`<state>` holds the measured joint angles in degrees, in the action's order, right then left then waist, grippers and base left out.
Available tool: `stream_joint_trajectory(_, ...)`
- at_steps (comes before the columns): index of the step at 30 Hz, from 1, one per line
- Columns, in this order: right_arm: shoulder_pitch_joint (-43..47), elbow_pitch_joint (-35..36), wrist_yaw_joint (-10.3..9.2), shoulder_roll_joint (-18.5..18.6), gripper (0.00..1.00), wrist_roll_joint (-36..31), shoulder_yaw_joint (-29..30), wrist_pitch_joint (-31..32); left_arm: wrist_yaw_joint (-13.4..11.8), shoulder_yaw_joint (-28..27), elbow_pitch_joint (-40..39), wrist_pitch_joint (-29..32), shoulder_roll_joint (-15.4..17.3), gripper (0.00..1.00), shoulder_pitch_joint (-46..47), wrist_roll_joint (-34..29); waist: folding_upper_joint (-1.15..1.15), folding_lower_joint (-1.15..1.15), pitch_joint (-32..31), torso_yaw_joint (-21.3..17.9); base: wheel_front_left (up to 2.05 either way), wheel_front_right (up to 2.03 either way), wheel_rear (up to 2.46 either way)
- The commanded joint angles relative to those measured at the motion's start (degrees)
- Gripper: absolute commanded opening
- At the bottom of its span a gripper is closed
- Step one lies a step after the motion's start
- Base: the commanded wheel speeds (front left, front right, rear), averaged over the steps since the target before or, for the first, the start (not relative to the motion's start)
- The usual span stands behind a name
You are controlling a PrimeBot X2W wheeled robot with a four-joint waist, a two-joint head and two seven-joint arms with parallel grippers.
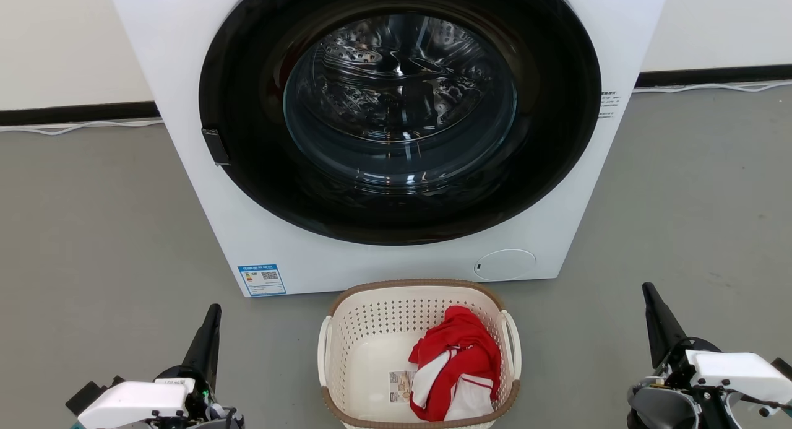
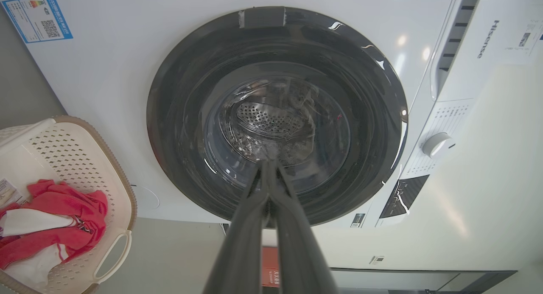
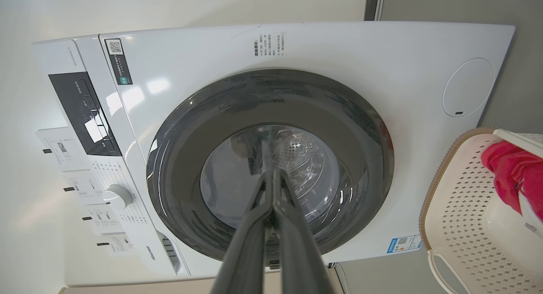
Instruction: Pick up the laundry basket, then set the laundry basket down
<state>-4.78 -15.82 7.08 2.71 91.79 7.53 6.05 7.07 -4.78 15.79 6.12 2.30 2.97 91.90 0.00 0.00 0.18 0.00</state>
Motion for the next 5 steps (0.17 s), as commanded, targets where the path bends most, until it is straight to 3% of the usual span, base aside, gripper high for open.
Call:
stream_joint_trajectory(1,-1.4,1.79,0.41,0.17,0.0,0.37,-1.0,0.45,0.42,-1.75,-1.73,0.38,0.58,0.0,3.23,0.26,0.0,0.0,0.0,0.0,0.0,0.0,0.0)
stream_joint_trajectory(5,-1.4,1.79,0.41,0.17,0.0,0.37,-1.0,0.45,0.42,-1.75,-1.73,0.37,0.58,0.0,3.23,0.26,0.0,0.0,0.0,0.0,0.0,0.0,0.0)
